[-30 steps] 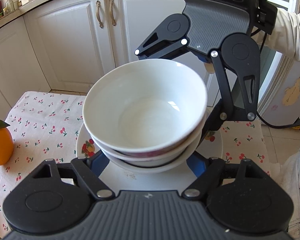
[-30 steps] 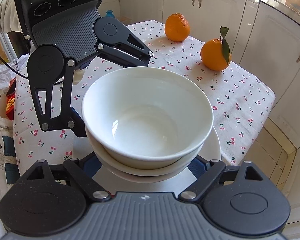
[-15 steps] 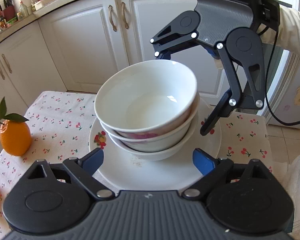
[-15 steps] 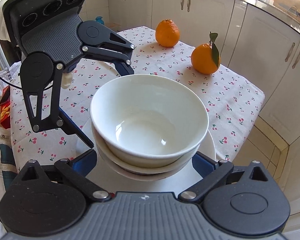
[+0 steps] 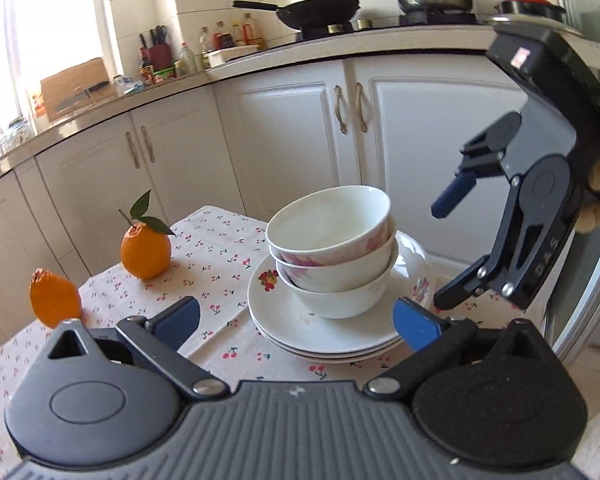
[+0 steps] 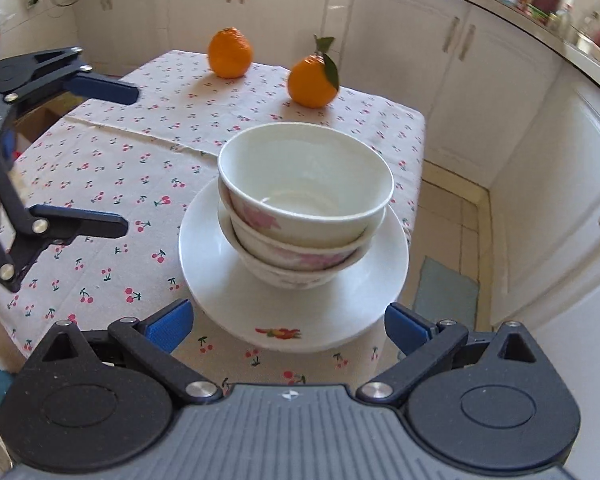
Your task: Organize plates and bowls
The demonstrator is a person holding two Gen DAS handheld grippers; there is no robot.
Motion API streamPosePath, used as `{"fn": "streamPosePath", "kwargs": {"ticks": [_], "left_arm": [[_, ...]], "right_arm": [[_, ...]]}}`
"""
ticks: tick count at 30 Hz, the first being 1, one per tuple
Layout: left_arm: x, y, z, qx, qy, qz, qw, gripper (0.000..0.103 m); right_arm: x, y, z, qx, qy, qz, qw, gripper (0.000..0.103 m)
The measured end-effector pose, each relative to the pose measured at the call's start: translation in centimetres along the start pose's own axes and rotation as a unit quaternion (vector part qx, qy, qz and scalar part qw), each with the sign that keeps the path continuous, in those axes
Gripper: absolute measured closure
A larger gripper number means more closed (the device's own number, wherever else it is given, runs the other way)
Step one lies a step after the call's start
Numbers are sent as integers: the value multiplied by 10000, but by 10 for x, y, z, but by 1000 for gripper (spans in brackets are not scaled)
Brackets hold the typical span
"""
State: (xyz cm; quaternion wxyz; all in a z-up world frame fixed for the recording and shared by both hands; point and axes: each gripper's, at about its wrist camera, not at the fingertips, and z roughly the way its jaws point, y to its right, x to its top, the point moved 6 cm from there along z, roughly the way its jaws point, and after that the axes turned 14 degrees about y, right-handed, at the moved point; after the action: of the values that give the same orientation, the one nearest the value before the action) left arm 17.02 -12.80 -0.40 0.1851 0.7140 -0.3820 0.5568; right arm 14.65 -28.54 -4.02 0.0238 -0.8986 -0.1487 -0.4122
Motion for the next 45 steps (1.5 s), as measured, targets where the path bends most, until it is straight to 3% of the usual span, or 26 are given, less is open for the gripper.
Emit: {"fn": "streamPosePath", "kwargs": {"ticks": [2, 6, 9, 15, 28, 45], "left_arm": [[0, 1, -9, 396, 56, -205, 9990, 1], [-9, -1, -33, 1222, -146, -635, 9904, 1], [-18, -3, -47, 1607, -371, -1106, 9801, 1], [-24, -9, -68, 2164, -669, -1687, 9593, 1], [-9, -8, -84, 2538, -655, -1748, 9491, 1], [-16, -12, -82, 2688, -822, -1806, 9426, 1]], "right_arm": [[-7, -6, -5, -356, -12, 285, 9990, 0], [-21, -20, -15, -645, 23, 936, 9935, 0], [-28, -33, -23, -1053, 88, 1128, 9880, 0], [-23, -47, -47, -1276, 467, 1594, 9778, 0], [0, -57, -72, -1518, 973, 1455, 9728, 0], [1, -59, -65, -1495, 930, 1404, 9743, 0]]}}
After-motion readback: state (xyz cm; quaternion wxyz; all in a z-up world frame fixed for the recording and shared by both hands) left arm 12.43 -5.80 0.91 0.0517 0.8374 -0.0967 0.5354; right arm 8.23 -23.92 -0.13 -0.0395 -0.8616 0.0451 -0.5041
